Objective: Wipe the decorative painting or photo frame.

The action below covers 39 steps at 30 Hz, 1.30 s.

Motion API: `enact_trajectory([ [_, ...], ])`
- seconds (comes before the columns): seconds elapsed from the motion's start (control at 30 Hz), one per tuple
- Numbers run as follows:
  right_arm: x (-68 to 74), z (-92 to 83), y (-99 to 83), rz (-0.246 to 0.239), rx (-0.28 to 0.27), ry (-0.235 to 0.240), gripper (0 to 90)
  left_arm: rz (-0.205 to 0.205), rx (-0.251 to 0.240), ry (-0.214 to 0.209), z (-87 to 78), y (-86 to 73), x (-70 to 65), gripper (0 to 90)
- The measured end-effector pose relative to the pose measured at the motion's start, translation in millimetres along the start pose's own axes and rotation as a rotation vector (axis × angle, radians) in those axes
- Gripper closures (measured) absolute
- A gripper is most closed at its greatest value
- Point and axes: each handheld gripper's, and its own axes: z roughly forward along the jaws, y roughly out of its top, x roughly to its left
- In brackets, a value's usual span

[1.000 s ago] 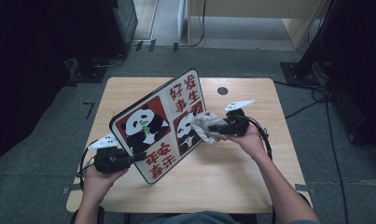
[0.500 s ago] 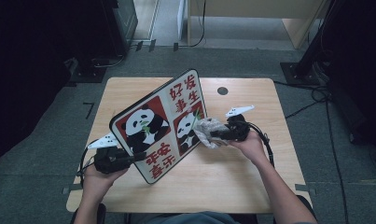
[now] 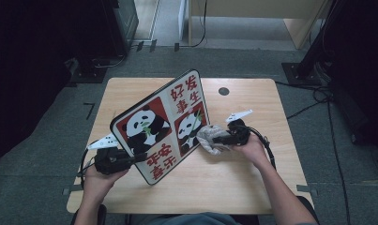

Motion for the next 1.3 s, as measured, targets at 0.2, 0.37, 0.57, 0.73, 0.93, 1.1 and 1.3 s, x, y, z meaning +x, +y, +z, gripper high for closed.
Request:
enact_trajectory([
  [0.2, 2.1, -8.3, 4.9, -0.009, -0.001, 0.013, 64.7, -0.002, -0.001, 0.002, -0.1, 0.2, -0.3, 77.3],
  [0.37, 14.3, -30.2, 20.7, -0.034, -0.052, 0.024, 65.1, -0.005, -0.002, 0.005, -0.1, 0.4, -0.8, 78.0],
  [0.57, 29.2, -51.4, 39.0, -0.048, -0.097, 0.022, 65.3, -0.003, 0.000, 0.007, 2.1, 1.7, -2.3, 78.4],
  [0.73, 36.7, -64.2, 53.9, -0.053, -0.130, 0.027, 65.5, -0.001, -0.004, 0.007, 6.0, 3.7, -2.8, 78.9],
  [0.93, 46.0, -78.9, 73.5, -0.085, -0.162, 0.026, 65.5, 0.001, -0.003, -0.001, 11.1, 6.1, -4.6, 78.9],
  [1.1, 53.0, -88.1, 88.5, -0.121, -0.171, 0.023, 65.5, 0.005, -0.002, -0.006, 13.7, 7.4, -5.0, 78.9],
  [1.3, 55.8, -95.4, 109.5, -0.144, -0.194, 0.029, 65.4, 0.006, -0.005, 0.003, 15.8, 8.9, -4.9, 79.4],
])
